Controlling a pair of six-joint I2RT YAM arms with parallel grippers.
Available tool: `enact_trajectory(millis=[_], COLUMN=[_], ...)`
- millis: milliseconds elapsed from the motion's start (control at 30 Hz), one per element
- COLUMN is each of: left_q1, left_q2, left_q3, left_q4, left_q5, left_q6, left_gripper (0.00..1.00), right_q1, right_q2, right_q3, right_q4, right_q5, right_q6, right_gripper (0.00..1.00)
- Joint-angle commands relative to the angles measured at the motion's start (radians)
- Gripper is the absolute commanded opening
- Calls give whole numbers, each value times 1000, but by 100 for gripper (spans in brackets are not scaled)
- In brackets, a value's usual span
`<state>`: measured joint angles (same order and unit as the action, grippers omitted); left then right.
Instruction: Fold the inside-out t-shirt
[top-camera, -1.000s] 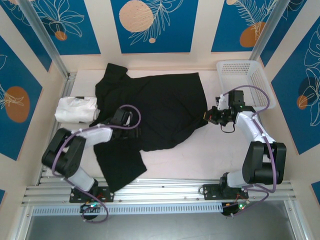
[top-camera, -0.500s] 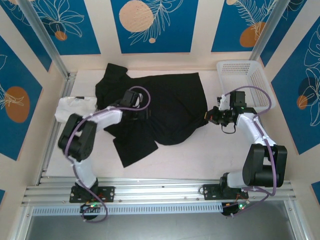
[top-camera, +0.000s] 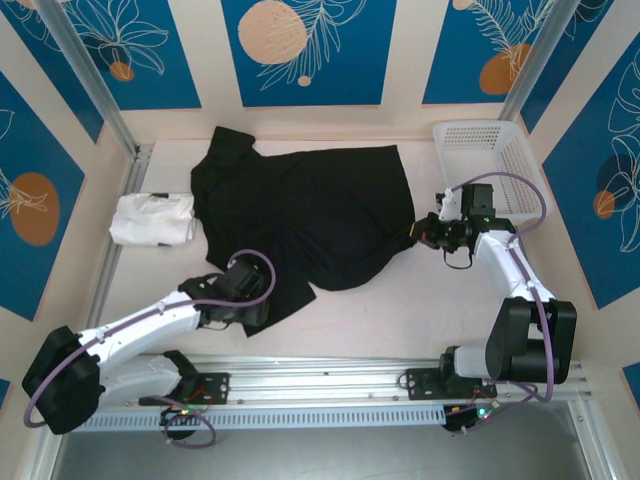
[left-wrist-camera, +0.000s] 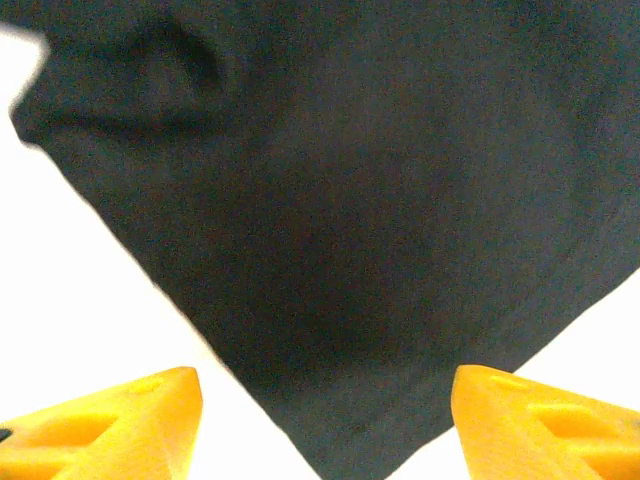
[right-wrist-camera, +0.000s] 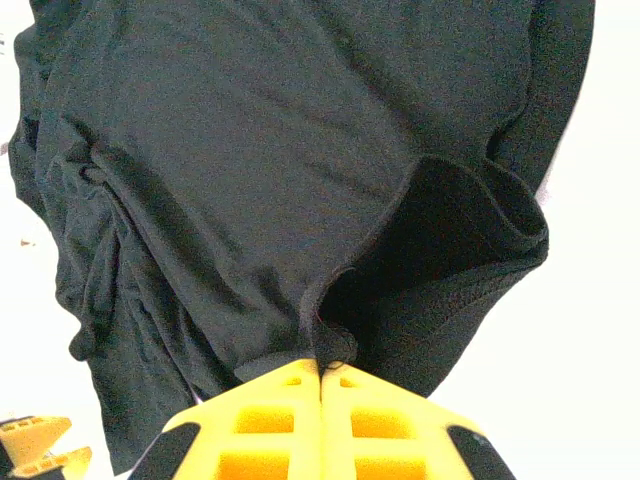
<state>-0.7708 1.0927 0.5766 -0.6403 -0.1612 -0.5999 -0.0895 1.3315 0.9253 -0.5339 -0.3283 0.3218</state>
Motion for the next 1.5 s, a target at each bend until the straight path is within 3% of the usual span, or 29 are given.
enact_trajectory(millis=[0,267,367,500,633,800,967,1067,1200,1333,1467], left_q1=[-46,-145,-152,-153,-150,-142,-139,-140,-140,-139,-140], left_q2=[-11,142,191,209,140,-95,-362,-455,-466,-340,-207], left_q3=[-40,-57,-71,-78,-81,-12,252,479,799,1138,1376], left_q4=[-79,51,108,135,120,26,-105,-81,54,91,143], left_q5=[-11,51,47,15,-72,-280,-554,-644,-561,-455,-428], left_q6=[-108,-140,-140,-134,-118,-52,152,352,614,727,838], left_gripper=[67,61,48,23,0,0,0,0,0,0,0], right_q1=[-1,-1,-1,-1,0,1,-1,-12,-19,-19,-19], right_q2=[-26,-21,-14,-18,-22,-63,-208,-334,-472,-546,-554], right_q3=[-11,-15,-14,-9,-9,-10,56,150,329,579,809], right_q4=[2,9,11,6,10,36,-11,-95,-180,-275,-324], right_q5=[-20,-21,-29,-31,-38,-77,-67,1,70,143,185], right_q6=[10,8,8,7,11,27,35,27,44,43,26], right_gripper=[0,0,0,0,0,0,0,0,0,0,0])
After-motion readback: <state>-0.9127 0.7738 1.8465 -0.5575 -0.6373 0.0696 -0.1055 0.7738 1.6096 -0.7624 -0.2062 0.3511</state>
